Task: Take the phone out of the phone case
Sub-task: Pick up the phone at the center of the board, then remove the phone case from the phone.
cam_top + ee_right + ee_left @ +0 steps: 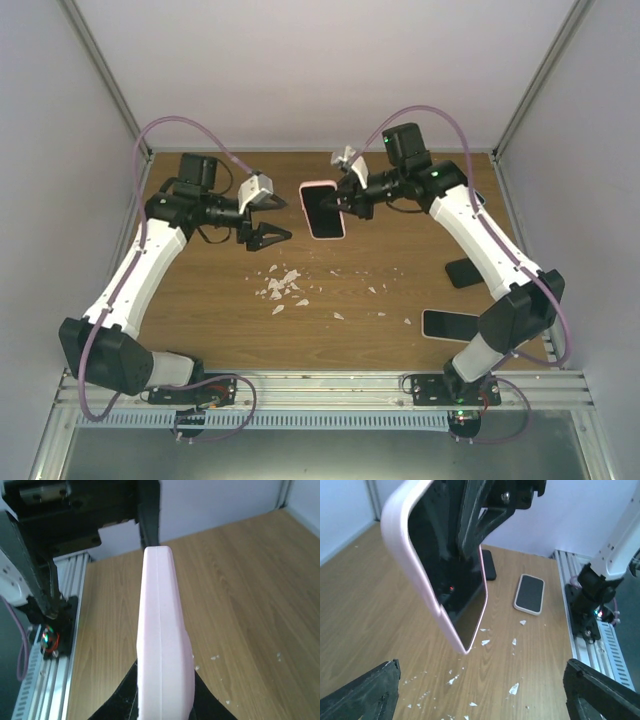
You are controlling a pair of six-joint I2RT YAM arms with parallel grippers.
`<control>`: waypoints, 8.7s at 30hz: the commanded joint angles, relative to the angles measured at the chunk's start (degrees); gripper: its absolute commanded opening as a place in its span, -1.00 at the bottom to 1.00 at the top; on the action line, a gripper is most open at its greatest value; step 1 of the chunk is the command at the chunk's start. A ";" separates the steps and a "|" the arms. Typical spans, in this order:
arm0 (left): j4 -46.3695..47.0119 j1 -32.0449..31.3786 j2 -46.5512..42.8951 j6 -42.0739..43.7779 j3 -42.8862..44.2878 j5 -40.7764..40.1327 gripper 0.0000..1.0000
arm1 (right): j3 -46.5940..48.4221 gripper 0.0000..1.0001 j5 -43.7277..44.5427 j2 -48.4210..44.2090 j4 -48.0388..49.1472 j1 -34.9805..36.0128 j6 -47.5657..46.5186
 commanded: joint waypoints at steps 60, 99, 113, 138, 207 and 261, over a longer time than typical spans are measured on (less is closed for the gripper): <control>43.03 -2.99 -1.94 -40.87 -16.50 4.30 -0.80 | -10.26 -0.99 -36.24 -0.07 57.62 -8.05 62.11; 42.50 -1.46 -0.77 -40.65 -17.20 2.13 -0.73 | -10.49 -0.99 -38.20 -0.55 62.24 -7.87 66.75; 41.66 -0.80 -0.11 -39.75 -15.91 2.15 -0.45 | -10.85 -0.99 -38.55 -0.92 62.47 -7.84 66.68; 37.65 -0.45 1.04 -39.72 -11.93 -8.24 -0.23 | -11.53 -0.99 -38.91 -1.46 63.86 -5.30 67.01; 66.99 -0.82 0.55 -67.51 -13.69 4.83 -1.00 | -11.05 -0.97 -31.70 6.54 52.61 3.47 56.81; 67.07 6.11 5.12 -106.53 -23.99 -5.85 -1.00 | -8.60 0.56 53.86 0.21 27.36 20.54 -7.67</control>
